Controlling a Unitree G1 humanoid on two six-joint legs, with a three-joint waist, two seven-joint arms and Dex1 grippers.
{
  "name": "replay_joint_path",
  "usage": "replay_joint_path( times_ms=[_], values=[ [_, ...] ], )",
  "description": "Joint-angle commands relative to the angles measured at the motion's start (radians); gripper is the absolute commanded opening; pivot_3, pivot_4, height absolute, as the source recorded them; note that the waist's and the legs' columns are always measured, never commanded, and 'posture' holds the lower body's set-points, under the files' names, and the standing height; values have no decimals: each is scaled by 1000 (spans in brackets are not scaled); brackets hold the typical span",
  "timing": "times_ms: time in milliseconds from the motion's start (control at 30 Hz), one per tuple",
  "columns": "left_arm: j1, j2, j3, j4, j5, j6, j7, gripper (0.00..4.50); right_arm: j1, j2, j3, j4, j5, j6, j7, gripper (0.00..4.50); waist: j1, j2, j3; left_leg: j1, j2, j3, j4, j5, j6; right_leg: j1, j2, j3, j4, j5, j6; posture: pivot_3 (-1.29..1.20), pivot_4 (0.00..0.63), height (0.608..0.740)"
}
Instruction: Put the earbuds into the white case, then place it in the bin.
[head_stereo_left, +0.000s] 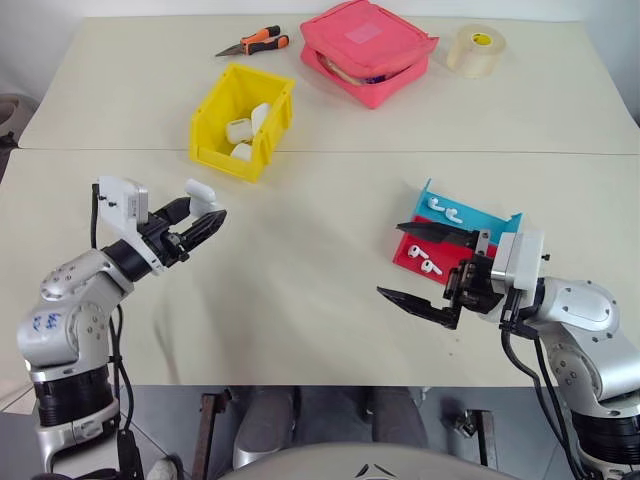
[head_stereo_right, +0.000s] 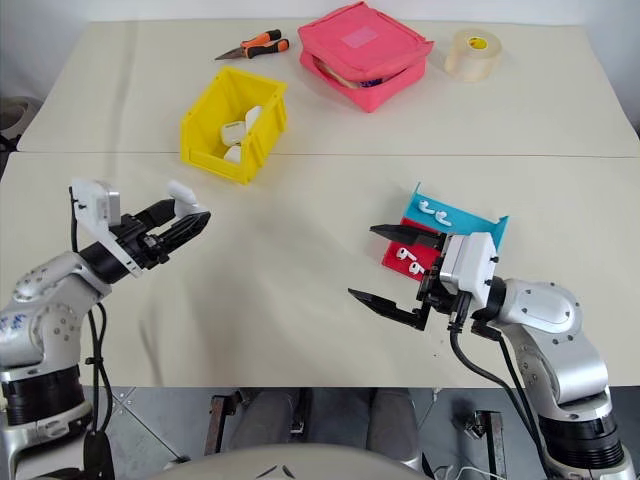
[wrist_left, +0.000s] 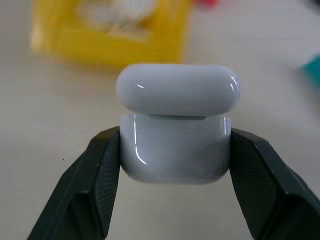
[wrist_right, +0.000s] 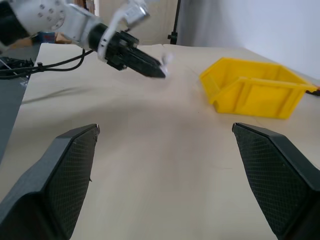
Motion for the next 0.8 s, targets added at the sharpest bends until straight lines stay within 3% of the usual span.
replay_joint_path(
  times_ms=[33,233,500,633,800],
  values=[
    [0,-67,-17,-13,-44,-210,-88,2827,-4,-21,-43,-31,22,15,-10,4500,3,0,0,0,0,0,0,0,0,0,0,0,0,0,0,0,150,740],
    [-40,-197,-208,32,-76,-363,-267,2827,125,-64,-169,-115,22,47,-57,4500,7,-1,0,-1,-1,9,1,-1,2,1,-1,-1,0,0,1,0,150,740],
    [-194,-433,-416,277,-59,-577,-445,2827,454,-42,-501,-231,44,76,-94,4500,7,-2,-2,0,-1,12,2,0,3,2,0,0,-1,1,2,0,150,740],
    [-272,-505,-453,390,-42,-639,-460,2827,633,21,-654,-232,47,49,-72,4500,10,-3,-3,1,-1,13,1,0,5,3,0,1,-2,2,3,0,150,740],
    [-318,-525,-474,443,-75,-649,-543,2810,746,40,-743,-196,38,49,-44,4500,1,-2,-3,2,-1,14,1,-1,7,6,0,2,-5,2,4,0,150,740]
  ],
)
